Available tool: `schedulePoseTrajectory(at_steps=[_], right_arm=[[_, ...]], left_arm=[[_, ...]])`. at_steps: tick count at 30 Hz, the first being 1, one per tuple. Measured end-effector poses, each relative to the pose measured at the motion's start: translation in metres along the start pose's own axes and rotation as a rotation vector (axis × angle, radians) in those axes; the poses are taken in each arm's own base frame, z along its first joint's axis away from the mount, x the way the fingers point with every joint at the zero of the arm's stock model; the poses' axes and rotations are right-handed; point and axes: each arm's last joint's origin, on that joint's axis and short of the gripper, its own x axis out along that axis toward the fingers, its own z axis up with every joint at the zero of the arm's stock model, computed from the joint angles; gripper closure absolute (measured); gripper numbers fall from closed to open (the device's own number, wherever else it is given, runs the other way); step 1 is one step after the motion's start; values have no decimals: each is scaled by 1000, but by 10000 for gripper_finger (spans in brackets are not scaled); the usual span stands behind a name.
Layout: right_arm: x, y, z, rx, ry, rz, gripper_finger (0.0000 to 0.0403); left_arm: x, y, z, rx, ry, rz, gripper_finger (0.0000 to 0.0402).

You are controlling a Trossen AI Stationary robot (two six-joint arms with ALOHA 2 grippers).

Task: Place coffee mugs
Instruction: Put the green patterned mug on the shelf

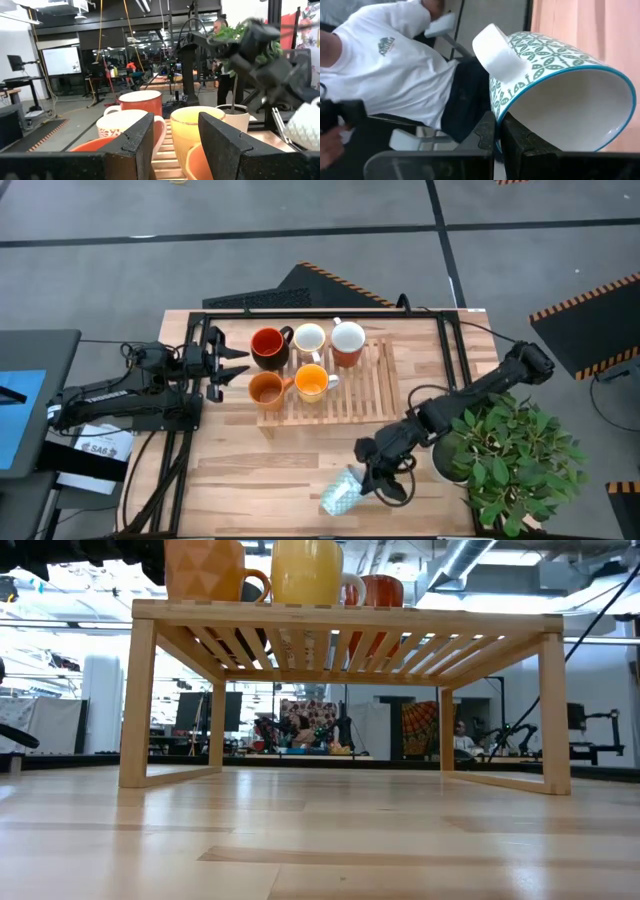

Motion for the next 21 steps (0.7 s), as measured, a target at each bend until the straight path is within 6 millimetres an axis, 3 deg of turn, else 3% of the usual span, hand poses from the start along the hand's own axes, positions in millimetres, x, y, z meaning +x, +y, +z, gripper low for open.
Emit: schedulePoseTrajectory(at_steps=[5, 10, 16, 21], right_arm=[[-32, 21, 33, -147, -19, -61, 371], [-78, 44, 58, -245, -25, -222, 371], [-139, 55, 74, -259, -62, -487, 371], [-171, 51, 73, -235, -18, -656, 371]], left_arm=[[0, 0, 0, -15, 0, 12, 260], [0, 1, 0, -16, 0, 20, 260], [0, 1, 0, -15, 1, 21, 260], [0, 1, 0, -15, 1, 21, 260]])
